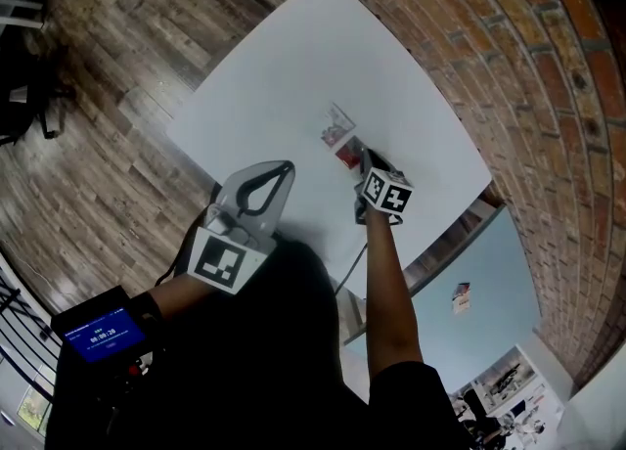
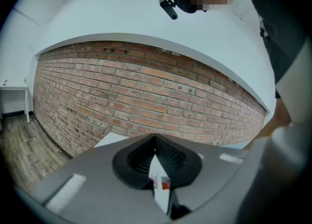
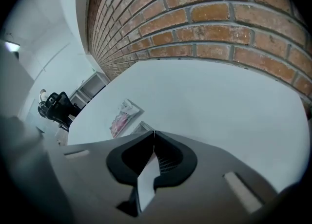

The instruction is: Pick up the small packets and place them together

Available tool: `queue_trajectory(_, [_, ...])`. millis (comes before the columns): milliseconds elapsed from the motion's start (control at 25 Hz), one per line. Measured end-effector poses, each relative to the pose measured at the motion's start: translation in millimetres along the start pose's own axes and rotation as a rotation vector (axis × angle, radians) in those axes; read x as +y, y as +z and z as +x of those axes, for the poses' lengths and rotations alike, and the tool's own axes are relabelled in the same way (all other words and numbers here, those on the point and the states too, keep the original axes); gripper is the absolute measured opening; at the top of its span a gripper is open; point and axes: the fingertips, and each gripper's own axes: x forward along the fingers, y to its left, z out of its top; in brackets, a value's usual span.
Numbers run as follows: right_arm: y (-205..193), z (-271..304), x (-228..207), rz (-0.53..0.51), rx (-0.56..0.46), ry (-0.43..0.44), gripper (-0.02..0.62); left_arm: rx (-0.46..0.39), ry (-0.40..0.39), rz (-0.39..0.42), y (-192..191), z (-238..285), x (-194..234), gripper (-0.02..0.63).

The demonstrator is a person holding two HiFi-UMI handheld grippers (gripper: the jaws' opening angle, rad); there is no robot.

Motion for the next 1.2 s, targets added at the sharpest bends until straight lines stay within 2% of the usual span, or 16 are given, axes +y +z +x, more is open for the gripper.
queue_trajectory(320, [0.1, -1.8, -2.0, -0.022, -0.023, -0.044, 0.015, -0.012, -0.003, 0.001, 1.7, -1.1, 1.3, 0.000])
queue_trajectory(400, [0.2, -2.9, -2.3, -0.012, -0.029, -0.047, 0.039, -0.009, -0.005, -0.002, 1.2, -1.0, 0.9, 0.000])
queue_trajectory(760, [1.5, -12.4, -7.3, 0.004, -0.054, -0.067, 0.071, -0.002, -0.012, -0.004, 0.1, -0.2, -0.8, 0.000])
queue_trajectory(960, [7.7, -30.0, 8.5, -0.002, -0.131, -0.009, 0.084, -0.011, -0.015, 0.009, 2.4, 0.5, -1.7, 0.000])
queue_trajectory(1080, [14.4, -50.6, 24.0, -0.039, -0.199, 0.005, 0.047, -0.023, -0.035, 0.015, 6.0, 3.3, -7.0, 0.000])
queue_trajectory(1200, [18.5, -68.1, 43.5, -0.062, -0.239, 0.007, 0.036, -0.020, -0.062, 0.014, 8.6, 5.4, -9.8, 0.000])
